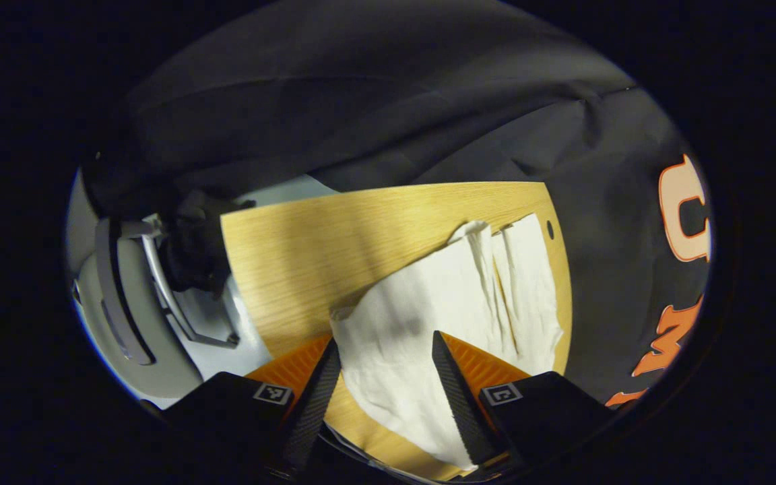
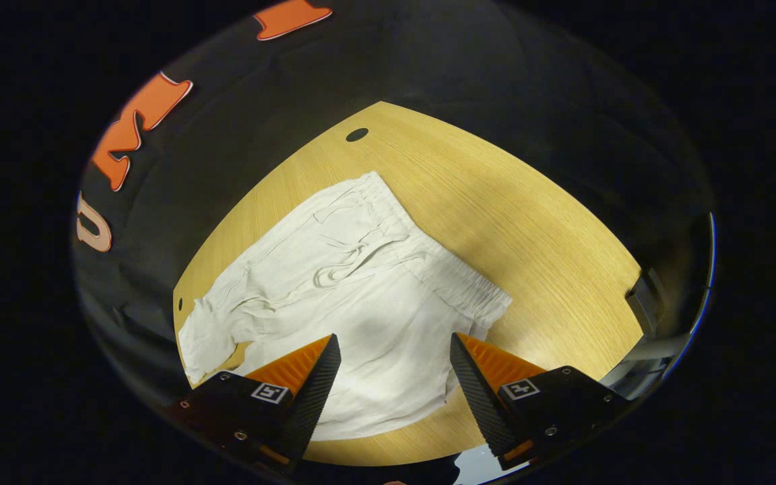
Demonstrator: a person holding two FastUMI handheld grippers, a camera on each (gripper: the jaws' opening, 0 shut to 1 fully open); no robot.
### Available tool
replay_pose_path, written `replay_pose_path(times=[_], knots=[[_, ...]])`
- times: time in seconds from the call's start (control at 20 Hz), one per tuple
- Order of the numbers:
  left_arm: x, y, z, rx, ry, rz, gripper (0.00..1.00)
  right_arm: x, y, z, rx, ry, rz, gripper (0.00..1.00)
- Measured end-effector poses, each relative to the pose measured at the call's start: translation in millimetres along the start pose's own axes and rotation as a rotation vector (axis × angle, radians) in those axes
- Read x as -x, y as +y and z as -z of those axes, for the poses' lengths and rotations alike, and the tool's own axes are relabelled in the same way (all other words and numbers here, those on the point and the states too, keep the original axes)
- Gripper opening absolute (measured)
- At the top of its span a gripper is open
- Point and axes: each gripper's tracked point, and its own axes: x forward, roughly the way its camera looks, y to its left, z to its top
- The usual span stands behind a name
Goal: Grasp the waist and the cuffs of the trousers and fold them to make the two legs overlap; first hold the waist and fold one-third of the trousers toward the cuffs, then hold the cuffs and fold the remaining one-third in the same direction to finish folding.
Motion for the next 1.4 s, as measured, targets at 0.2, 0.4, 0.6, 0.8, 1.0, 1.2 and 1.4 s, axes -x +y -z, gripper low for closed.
replay_pose_path(times=[0.2, 0.4, 0.6, 0.8, 1.0, 1.2, 1.4], knots=[[-18, -4, 0, 0.007, -0.016, 0.004, 0.47, -2, -14, 3, -0.062, -0.003, 0.002, 0.98], [-14, -7, 0, -0.073, -0.046, -0.013, 0.09, -1, -31, 7, -0.099, -0.007, 0.015, 0.97], [-5, -20, -9, -0.100, -0.093, 0.000, 0.04, -6, -45, 14, -0.126, 0.000, 0.035, 0.96], [10, -31, -19, -0.103, -0.105, 0.019, 0.04, -18, -51, 8, -0.147, -0.006, 0.040, 0.96], [29, -54, -24, -0.141, -0.118, 0.065, 0.04, -35, -51, -6, -0.189, -0.023, 0.050, 0.90], [43, -77, -27, -0.179, -0.135, 0.105, 0.04, -43, -59, -10, -0.229, -0.030, 0.082, 0.72], [55, -99, -32, -0.199, -0.143, 0.140, 0.04, -44, -66, -17, -0.362, -0.069, 0.085, 0.19]])
